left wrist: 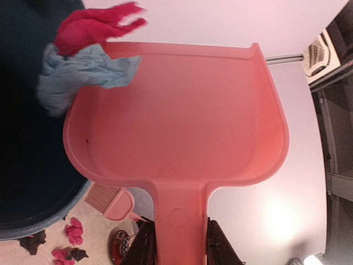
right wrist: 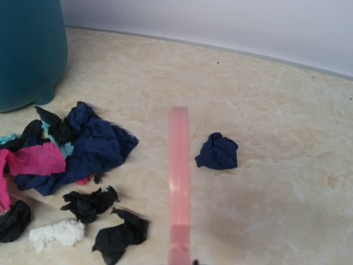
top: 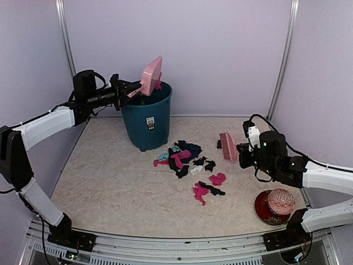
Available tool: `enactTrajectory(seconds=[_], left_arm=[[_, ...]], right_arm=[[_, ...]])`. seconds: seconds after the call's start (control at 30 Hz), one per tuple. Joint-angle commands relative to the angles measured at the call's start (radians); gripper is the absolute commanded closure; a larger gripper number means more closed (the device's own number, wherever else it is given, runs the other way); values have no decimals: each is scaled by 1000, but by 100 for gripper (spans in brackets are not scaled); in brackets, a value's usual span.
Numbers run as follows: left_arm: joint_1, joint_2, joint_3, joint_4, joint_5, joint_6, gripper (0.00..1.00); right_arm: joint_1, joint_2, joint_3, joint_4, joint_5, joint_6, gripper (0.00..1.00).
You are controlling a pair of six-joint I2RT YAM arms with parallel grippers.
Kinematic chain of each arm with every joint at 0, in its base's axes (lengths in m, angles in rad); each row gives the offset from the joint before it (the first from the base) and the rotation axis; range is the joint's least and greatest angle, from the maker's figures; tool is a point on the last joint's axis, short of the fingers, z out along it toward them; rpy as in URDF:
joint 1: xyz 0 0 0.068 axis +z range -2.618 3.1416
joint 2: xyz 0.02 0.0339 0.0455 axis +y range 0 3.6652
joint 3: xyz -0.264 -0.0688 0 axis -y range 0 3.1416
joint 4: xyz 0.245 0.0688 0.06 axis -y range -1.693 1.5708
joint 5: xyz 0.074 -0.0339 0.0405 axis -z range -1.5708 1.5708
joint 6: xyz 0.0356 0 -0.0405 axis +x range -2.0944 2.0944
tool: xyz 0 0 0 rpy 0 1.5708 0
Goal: Sweep away the paper scraps from the table
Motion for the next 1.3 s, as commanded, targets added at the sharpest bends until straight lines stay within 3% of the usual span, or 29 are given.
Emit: enactTrajectory(seconds=[0.0, 0.1, 0.37, 0.73, 1.07, 1.27], left_arm=[[1, -2, -76, 381, 63, -251, 100], [0, -14, -113, 490, 55, -319, 100], [-3, -55, -130, 480, 69, -294, 100], [5, -144, -93, 236, 76, -48, 100], [15, -261, -79, -24, 66, 219, 100], [15, -350, -87, -228, -12, 411, 100]], right_arm=[[-7, -16, -4, 5, 1, 21, 100], [-7, -28, -1, 6, -5, 23, 100], [-7, -56, 35, -9, -38, 17, 100], [-9, -36, 131, 73, -183, 36, 100], [-9, 51, 125, 258, -224, 338, 100], [-8, 179, 116, 411, -362, 561, 100]])
